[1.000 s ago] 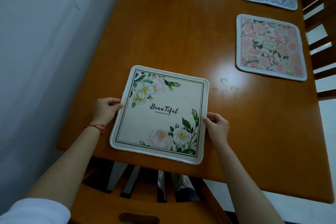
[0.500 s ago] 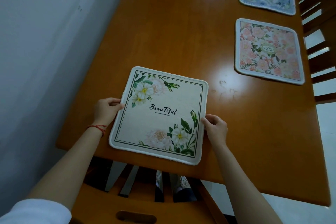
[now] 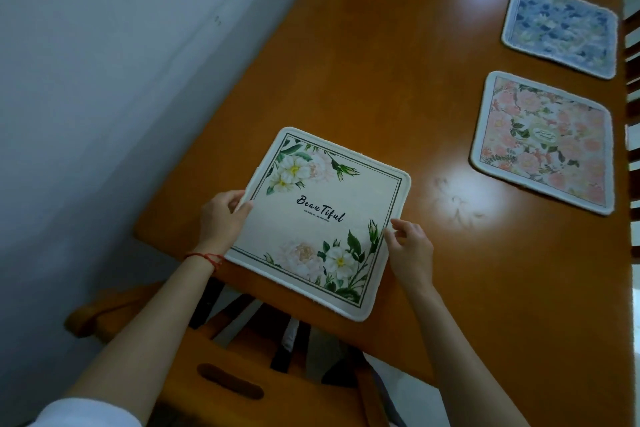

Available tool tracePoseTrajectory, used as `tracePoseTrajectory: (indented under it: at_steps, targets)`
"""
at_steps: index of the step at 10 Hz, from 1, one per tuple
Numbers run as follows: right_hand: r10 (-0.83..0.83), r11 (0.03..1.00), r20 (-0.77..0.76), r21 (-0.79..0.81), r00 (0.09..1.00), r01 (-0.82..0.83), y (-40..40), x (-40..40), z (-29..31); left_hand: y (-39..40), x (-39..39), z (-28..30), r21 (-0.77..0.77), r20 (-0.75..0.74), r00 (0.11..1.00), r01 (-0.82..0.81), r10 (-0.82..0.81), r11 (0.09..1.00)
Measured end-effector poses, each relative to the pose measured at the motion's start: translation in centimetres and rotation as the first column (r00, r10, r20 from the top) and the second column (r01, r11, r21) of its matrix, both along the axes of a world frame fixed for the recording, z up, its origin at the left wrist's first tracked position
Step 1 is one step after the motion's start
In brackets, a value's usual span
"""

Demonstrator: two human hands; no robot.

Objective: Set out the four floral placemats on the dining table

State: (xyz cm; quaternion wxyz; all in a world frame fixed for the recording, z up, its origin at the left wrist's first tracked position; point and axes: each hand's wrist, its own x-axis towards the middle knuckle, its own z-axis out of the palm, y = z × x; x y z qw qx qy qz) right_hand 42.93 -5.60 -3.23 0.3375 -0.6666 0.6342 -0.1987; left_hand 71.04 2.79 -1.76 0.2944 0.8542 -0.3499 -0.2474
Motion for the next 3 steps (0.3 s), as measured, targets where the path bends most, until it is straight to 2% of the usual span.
tracePoseTrajectory:
  at_steps: [1, 3]
  targets:
    - [0.147, 0.989, -0.019, 0.001, 0.989, -0.147, -0.9, -0.1, 1.0, 1.3, -1.8, 1.1, 0.024, -0.006, 0.998, -0.07, 0.07, 0.997]
    - [0.451, 0.892, -0.062, 0.004, 0.89, -0.451, -2.1, 0.9, 3.0, 5.3, -4.6, 2.4, 0.002, 0.047, 0.981, -0.19, 0.189, 0.982]
